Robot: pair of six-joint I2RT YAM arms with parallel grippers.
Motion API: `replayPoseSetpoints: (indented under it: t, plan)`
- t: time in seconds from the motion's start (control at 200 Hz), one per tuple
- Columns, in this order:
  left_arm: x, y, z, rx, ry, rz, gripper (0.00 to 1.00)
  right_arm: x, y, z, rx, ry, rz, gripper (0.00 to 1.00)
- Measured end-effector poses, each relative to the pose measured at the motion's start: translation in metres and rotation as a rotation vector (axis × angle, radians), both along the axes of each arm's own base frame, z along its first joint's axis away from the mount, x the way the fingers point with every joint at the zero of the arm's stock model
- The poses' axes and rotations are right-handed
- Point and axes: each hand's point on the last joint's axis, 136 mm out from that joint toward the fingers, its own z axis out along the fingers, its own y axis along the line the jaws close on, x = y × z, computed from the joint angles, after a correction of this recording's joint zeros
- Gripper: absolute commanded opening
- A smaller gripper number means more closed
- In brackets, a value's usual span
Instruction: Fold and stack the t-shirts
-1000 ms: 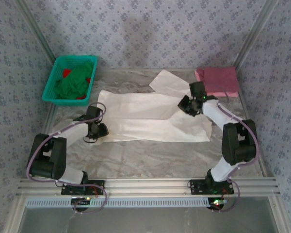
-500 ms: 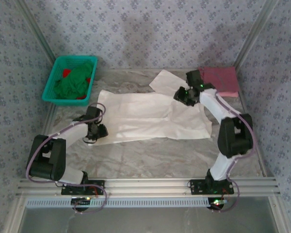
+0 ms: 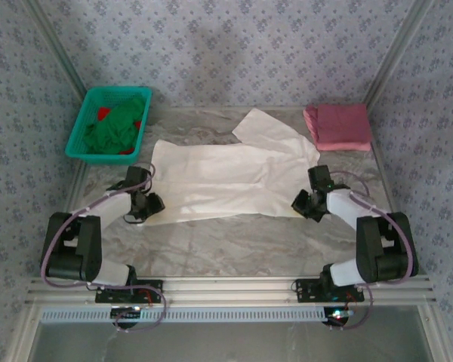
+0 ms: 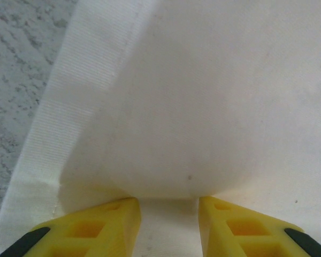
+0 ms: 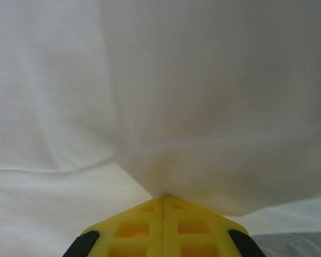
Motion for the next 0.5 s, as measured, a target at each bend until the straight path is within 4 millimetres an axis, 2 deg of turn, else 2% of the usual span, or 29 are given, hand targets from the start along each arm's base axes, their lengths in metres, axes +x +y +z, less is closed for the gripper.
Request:
replayPoseSetpoints:
  t: [0.1,0.235,0.31,0.4,0.5]
  plan:
    - [-0.001,-0.004,0.0,-0.029,-0.018,0.009,0.36,-0.009,-0.005,0.0,0.005,-0.034,-0.035,0.04]
    - [-0.007,-0.014,0.001,-0.052,-0.021,-0.002,0.36,-0.042,-0.018,0.0,0.003,-0.035,-0.119,0.03]
    - [-0.018,-0.022,0.003,-0.063,-0.008,-0.021,0.36,-0.055,-0.03,0.007,-0.001,-0.05,-0.185,0.02]
    - [-0.036,-0.024,0.005,-0.055,0.037,-0.033,0.37,-0.06,-0.044,0.022,-0.005,-0.097,-0.253,0.03]
    - [-0.051,-0.014,0.014,-0.012,0.064,-0.031,0.37,-0.059,-0.055,0.031,-0.009,-0.103,-0.297,0.07]
